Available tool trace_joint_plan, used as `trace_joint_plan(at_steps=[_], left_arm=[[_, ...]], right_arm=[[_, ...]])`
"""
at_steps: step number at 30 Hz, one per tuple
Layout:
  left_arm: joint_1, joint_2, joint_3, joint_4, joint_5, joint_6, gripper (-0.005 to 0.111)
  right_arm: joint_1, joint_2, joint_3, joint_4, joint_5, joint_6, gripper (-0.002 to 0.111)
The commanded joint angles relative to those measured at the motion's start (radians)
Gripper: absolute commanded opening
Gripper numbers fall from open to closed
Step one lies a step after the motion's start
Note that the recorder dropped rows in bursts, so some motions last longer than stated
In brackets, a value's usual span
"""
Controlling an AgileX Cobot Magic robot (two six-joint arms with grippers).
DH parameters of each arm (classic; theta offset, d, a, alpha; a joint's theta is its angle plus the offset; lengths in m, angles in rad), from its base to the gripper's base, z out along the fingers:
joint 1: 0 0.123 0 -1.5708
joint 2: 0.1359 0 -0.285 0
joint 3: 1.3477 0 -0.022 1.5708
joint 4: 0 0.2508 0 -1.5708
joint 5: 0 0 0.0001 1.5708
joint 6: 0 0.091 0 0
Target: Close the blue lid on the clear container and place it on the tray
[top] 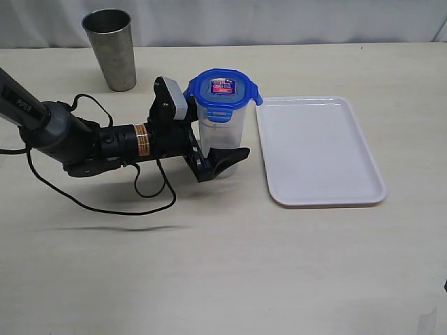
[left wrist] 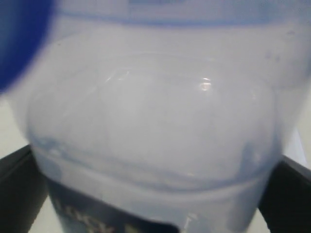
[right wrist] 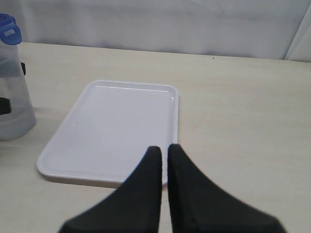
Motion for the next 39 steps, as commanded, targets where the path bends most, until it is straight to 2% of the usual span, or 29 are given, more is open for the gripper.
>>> trace_joint_plan(at_steps=[1, 20, 22, 29, 34, 39], left_arm=[[-0.002, -0.002, -0.005, -0.015, -0.038, -0.001, 0.102], [-0.002, -0.002, -0.005, -0.03, -0.03, -0.001, 0.102], [-0.002, -0.002, -0.005, -0.036, -0.03, -0.001, 0.098], [-0.002, -0.002, -0.005, -0.036, -0.03, -0.001, 0.052], [-0.002, -0.002, -0.005, -0.034, -0.025, -0.001, 0.032], [-0.002, -0.002, -0.005, 0.015, -0.015, -0.009, 0.006]], right_arm=[[-0.006, -0.005, 0.003, 0.0, -0.003, -0.004, 0.005], [-0.006, -0.005, 0.003, 0.0, -0.003, -0.004, 0.005], [-0.006, -0.005, 0.003, 0.0, -0.003, -0.004, 0.005], [-0.006, -0.005, 0.003, 0.0, -0.003, -0.004, 0.005], [-0.006, -0.005, 0.003, 0.0, -0.003, -0.004, 0.005], [-0.006, -0.005, 0.003, 0.0, -0.003, -0.004, 0.005]])
